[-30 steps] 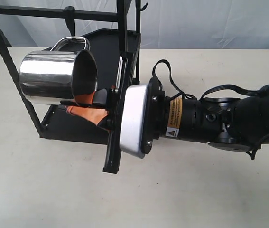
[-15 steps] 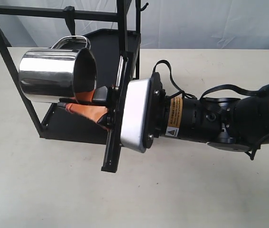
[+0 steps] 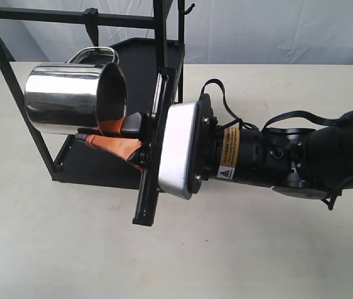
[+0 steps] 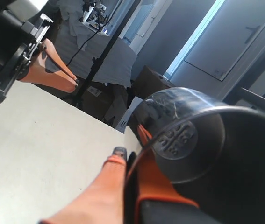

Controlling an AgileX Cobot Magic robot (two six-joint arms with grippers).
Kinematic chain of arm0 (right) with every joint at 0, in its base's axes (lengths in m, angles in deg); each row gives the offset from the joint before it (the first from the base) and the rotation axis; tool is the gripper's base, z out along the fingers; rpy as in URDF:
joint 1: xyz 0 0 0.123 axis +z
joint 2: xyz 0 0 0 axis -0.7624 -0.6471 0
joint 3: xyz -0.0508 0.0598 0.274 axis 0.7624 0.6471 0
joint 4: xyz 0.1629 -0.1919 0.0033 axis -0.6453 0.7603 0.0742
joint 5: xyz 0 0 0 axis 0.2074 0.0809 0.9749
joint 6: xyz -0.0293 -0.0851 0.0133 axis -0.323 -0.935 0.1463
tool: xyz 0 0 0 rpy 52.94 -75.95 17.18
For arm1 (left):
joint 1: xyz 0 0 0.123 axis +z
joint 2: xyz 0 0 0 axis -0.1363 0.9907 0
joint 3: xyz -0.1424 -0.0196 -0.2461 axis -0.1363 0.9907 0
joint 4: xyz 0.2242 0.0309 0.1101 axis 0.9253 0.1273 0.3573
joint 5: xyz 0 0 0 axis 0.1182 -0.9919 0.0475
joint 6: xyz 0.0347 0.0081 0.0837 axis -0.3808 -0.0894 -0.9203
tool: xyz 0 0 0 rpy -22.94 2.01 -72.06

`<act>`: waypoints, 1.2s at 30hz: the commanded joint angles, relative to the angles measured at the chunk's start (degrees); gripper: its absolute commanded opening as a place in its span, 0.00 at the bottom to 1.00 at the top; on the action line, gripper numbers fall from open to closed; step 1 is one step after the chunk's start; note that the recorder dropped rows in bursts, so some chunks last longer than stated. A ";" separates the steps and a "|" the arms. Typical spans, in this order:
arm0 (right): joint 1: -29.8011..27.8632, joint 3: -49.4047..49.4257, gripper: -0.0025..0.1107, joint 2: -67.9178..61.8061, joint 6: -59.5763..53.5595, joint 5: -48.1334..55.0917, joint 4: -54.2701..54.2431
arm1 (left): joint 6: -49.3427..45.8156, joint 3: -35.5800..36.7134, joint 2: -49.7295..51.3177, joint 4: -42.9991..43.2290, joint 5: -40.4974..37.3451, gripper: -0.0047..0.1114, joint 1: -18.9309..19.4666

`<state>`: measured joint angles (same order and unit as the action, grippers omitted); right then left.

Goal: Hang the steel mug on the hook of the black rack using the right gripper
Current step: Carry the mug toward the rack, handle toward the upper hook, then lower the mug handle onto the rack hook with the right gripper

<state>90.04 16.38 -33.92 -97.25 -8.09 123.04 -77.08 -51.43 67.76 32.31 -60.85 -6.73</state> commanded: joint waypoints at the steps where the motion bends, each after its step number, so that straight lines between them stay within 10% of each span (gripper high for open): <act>1: -0.37 0.17 0.01 -0.21 2.00 2.29 -0.88 | 0.14 -0.12 -0.27 0.04 0.73 0.05 -0.07; 27: -0.37 0.17 0.02 -0.21 6.24 4.13 -0.66 | 0.14 -0.12 -0.27 0.04 0.73 0.05 -0.07; 36: -0.37 0.17 0.25 -0.09 6.24 5.05 -0.52 | 0.14 -0.12 -0.27 0.04 0.73 0.05 -0.07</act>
<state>89.99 16.36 -34.12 -91.49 -2.72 122.63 -77.08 -51.43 67.76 32.31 -60.85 -6.73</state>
